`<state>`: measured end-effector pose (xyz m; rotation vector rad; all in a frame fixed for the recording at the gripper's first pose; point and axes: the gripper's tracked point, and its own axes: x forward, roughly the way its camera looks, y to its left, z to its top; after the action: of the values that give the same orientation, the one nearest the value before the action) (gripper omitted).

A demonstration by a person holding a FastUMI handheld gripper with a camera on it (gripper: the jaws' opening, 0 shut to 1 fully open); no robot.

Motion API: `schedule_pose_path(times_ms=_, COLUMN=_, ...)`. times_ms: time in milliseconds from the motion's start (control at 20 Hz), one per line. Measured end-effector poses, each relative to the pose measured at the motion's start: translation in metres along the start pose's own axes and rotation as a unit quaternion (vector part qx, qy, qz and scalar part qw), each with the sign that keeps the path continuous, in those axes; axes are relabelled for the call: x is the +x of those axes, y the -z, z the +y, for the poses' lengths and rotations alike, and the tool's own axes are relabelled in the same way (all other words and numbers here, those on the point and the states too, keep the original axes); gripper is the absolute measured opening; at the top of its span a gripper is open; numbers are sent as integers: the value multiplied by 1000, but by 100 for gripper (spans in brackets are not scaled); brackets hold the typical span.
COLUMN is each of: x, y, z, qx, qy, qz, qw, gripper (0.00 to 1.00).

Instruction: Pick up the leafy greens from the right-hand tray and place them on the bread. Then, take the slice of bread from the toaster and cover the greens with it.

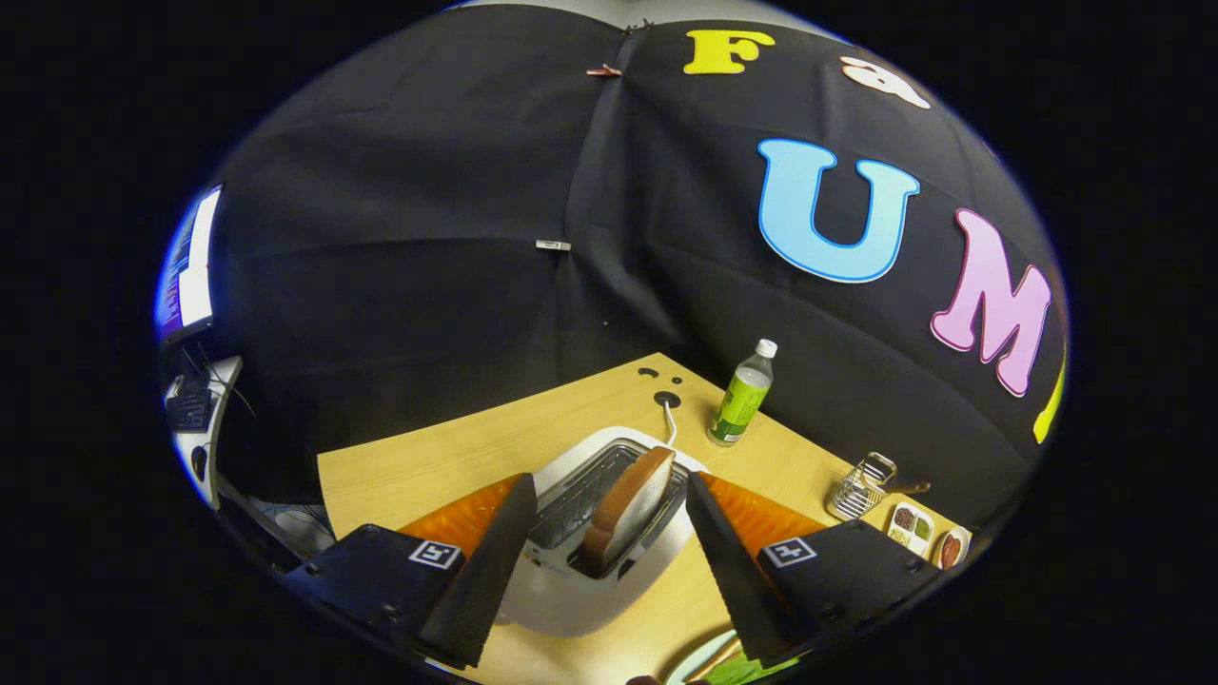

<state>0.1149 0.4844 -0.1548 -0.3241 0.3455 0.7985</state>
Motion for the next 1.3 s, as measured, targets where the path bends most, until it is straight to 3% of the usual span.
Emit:
schedule_pose_path(times_ms=200, x=29, y=17, z=-12, qx=16, qy=35, qz=34, qw=999, gripper=98)
schedule_pose_path(times_ms=450, x=44, y=33, z=-20, qx=36, qy=50, qz=69, qw=996, gripper=94)
schedule_pose_path(times_ms=550, x=47, y=36, z=-19, qx=51, qy=49, qz=77, qw=995, gripper=81)
schedule_pose_path(times_ms=800, x=46, y=37, z=-18, qx=50, qy=48, qz=95, qw=993, gripper=35)
schedule_pose_path(times_ms=950, x=45, y=39, z=-18, qx=64, qy=35, qz=107, qw=992, gripper=20)
schedule_pose_path(times_ms=1300, x=34, y=29, z=-20, qx=76, qy=17, qz=102, qw=992, gripper=16)
